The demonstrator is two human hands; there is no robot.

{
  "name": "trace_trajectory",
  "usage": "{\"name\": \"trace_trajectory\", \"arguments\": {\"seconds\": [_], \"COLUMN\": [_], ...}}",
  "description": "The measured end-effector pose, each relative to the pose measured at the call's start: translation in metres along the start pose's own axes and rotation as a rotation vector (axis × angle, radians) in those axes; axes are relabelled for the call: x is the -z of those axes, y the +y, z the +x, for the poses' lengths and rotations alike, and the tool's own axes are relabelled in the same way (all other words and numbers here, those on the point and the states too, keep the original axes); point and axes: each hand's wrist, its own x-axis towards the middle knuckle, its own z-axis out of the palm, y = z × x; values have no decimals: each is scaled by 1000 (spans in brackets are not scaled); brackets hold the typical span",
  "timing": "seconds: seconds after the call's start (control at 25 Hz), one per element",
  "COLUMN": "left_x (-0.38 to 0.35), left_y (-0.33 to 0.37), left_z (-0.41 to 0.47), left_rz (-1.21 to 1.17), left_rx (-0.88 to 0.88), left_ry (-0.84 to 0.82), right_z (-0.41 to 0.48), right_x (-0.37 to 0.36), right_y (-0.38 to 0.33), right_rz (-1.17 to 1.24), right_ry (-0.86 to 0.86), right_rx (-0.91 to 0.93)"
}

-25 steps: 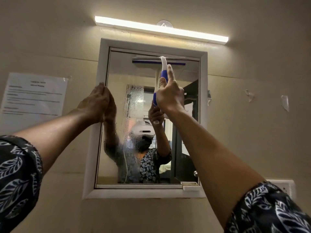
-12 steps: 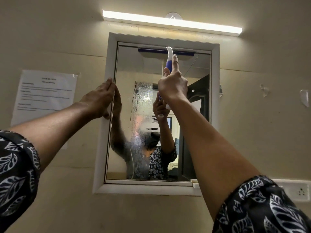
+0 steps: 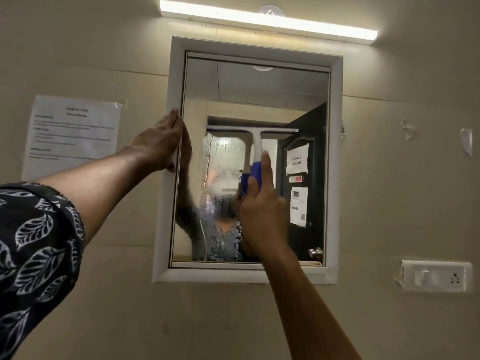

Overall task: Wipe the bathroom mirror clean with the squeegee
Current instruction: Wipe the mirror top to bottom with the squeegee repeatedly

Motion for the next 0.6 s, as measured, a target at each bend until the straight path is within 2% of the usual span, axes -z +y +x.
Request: {"name": "trace_trajectory", "arguments": {"seconds": [0.28, 0.6], "left_x": [3, 7], "left_y": [4, 11], "left_z": [-3, -7], "left_rz": [-14, -17], "left_rx": [4, 18], "left_ry": [17, 27], "right_z": [-70, -72], "right_x": [-12, -2], "right_y": [29, 23], "right_rz": [-5, -59], "right_ry": [-24, -75], "right_rx": [-120, -177]}}
